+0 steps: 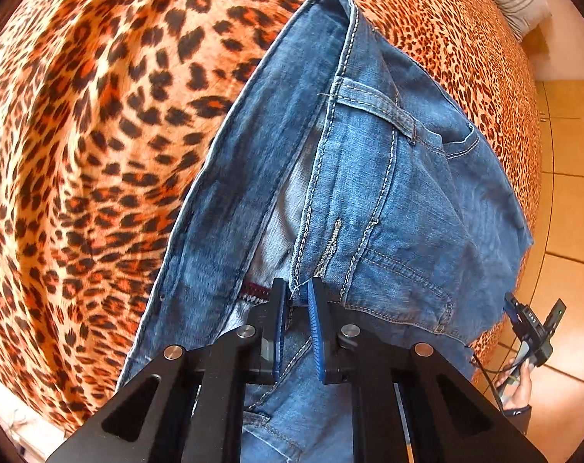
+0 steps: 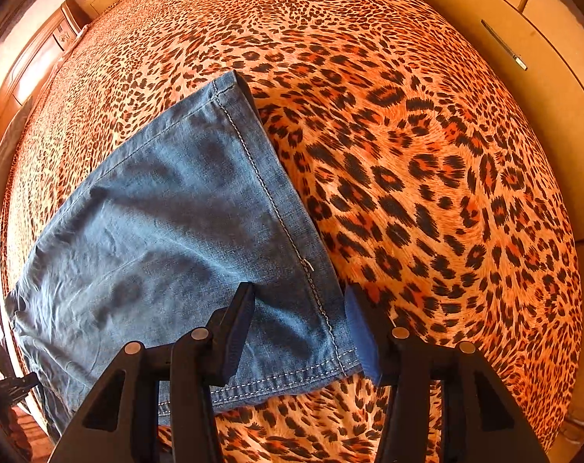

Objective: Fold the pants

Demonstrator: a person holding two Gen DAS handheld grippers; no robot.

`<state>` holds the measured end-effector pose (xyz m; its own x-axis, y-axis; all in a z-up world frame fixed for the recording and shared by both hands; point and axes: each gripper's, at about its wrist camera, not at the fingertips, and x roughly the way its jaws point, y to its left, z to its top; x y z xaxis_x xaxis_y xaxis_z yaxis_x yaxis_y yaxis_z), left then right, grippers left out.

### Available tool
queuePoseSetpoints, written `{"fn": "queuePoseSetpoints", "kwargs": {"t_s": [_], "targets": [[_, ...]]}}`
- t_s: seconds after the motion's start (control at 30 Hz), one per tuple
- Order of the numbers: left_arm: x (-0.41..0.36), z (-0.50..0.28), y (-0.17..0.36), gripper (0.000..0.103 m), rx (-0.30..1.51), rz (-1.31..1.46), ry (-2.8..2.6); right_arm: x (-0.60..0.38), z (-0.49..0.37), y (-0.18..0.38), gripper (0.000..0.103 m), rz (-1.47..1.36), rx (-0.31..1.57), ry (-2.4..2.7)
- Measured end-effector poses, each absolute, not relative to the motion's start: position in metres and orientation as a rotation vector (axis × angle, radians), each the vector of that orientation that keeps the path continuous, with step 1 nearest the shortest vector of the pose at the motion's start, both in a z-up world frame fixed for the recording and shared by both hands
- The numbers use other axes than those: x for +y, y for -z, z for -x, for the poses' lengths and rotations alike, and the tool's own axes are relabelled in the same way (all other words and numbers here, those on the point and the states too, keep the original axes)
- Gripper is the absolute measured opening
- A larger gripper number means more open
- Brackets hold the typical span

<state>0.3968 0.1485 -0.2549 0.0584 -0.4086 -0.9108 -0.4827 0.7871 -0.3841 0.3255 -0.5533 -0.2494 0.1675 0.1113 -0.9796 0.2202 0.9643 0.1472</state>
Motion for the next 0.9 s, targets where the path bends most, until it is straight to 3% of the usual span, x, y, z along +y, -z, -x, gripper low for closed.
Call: {"fn": "queuePoseSetpoints", "kwargs": {"t_s": [0.13, 0.3, 0.33, 0.37, 0.43, 0.7, 0.9], "targets": [[0.140, -0.381, 0.244, 0.011, 1.584, 0.658, -0.096, -0.555, -0.316, 0.240, 0.049, -0.299, 1.384, 0.052], [0.142, -0.400, 0.191, 0.013, 1.405, 0.509, -0.054, -0.565, -0.325, 0.220, 0.050, -0.335, 1.337, 0.028], [0.144, -0.410, 0.182, 0.021, 1.375, 0.506, -0.063, -0.570, -0.330, 0.217, 0.050, -0.360, 1.327, 0.021], [0.149, -0.422, 0.175, 0.045, 1.347, 0.521, -0.053, -0.574, -0.337, 0.215, 0.051, -0.388, 1.321, 0.010], [0.158, -0.445, 0.169, 0.071, 1.313, 0.564, -0.032, -0.579, -0.358, 0.213, 0.057, -0.436, 1.311, -0.018], [0.176, -0.510, 0.194, 0.071, 1.359, 0.582, -0.040, -0.565, -0.429, 0.224, 0.065, -0.392, 1.297, -0.038], [0.172, -0.542, 0.210, 0.072, 1.387, 0.529, -0.055, -0.545, -0.460, 0.245, 0.065, -0.300, 1.344, -0.036]]}}
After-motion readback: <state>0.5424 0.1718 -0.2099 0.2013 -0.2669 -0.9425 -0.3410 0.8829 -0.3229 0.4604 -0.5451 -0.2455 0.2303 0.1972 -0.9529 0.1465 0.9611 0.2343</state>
